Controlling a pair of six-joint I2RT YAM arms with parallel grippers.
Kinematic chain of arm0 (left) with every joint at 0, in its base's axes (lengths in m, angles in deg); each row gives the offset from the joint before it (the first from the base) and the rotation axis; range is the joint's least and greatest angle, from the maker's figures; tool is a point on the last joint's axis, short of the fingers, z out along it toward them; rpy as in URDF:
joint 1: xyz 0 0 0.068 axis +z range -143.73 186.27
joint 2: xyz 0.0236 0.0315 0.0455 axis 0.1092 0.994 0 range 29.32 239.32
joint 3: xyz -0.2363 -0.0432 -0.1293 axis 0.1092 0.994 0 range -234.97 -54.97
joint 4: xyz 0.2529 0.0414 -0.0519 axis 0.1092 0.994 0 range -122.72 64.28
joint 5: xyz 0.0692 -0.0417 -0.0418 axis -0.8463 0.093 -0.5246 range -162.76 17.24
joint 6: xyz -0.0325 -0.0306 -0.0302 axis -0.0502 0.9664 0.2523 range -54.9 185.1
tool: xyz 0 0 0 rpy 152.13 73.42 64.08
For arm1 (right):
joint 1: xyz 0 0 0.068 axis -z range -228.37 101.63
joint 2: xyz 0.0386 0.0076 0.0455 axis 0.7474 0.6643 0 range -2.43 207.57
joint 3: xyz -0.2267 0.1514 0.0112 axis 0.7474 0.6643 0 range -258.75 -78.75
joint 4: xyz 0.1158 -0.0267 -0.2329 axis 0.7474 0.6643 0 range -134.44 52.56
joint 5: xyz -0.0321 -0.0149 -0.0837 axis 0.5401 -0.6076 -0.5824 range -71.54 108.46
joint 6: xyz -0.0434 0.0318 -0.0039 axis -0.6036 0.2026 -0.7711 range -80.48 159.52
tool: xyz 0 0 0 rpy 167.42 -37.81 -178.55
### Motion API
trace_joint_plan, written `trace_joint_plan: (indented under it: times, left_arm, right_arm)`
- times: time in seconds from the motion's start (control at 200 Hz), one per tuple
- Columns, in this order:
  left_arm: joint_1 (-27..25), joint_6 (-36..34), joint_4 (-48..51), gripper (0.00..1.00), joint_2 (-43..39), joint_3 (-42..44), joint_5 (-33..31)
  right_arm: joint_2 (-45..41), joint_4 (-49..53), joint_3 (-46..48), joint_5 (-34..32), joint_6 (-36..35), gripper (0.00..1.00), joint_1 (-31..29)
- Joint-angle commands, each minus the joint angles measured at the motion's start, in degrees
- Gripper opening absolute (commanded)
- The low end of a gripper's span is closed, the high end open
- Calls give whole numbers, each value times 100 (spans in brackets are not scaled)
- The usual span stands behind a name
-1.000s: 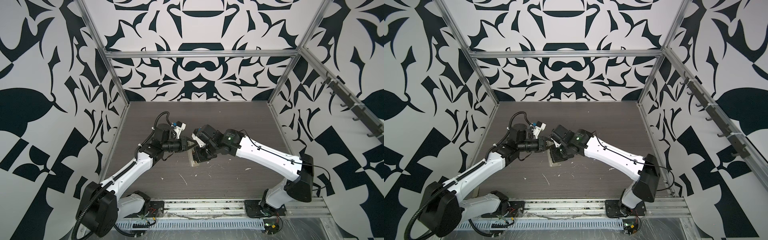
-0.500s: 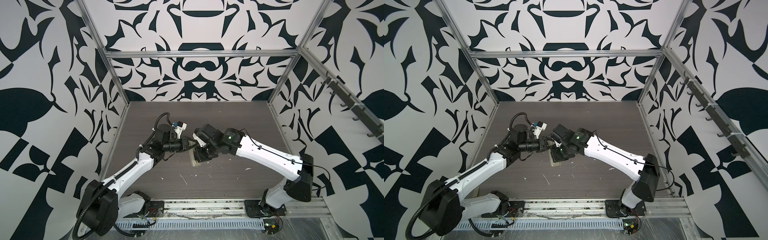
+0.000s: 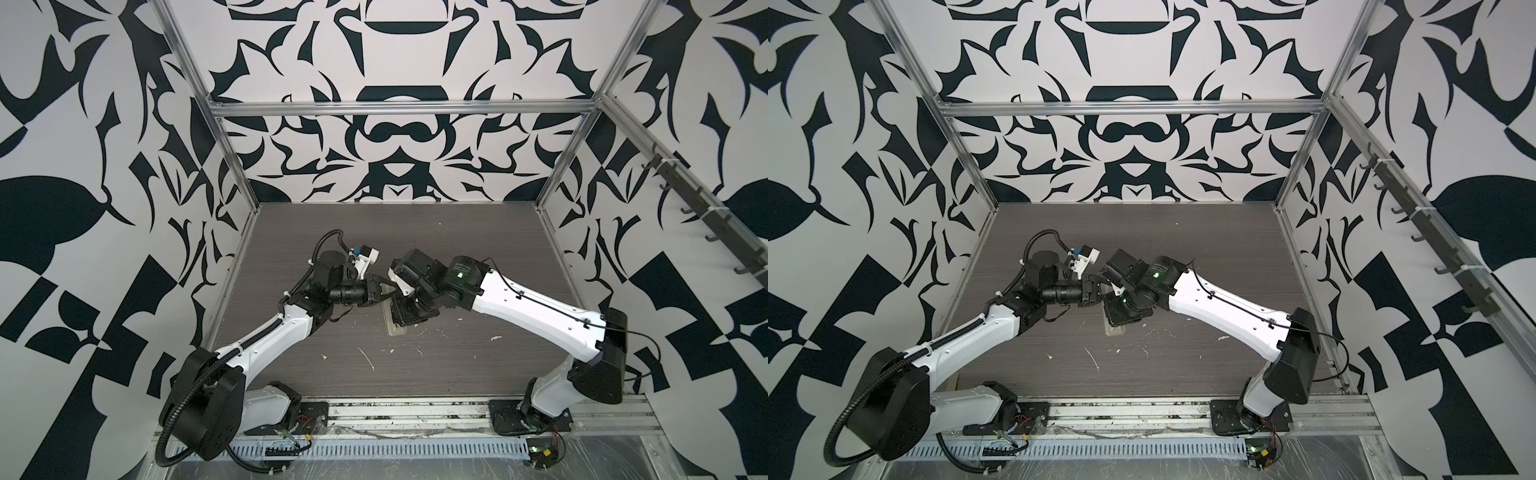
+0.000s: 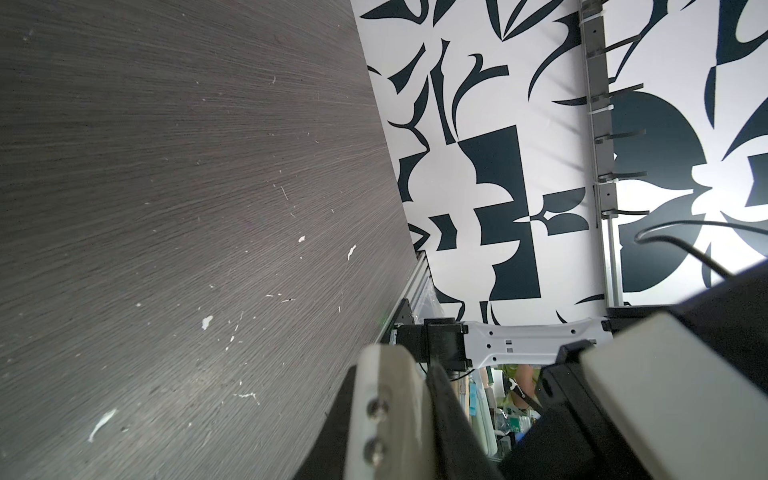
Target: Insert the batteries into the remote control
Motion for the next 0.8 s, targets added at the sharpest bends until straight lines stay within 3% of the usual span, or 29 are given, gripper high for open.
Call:
trace_joint_plan:
  times: [0.0,0.795]
  left_arm:
    - [-103,316,-606,0,-87,-35,463]
    - [-103,455,-695,0,-62,-2,580]
  right_arm:
    - [-9,-91,-98,-76,49,18,-16]
    - [-78,-10,-253,-76,6,28,-16]
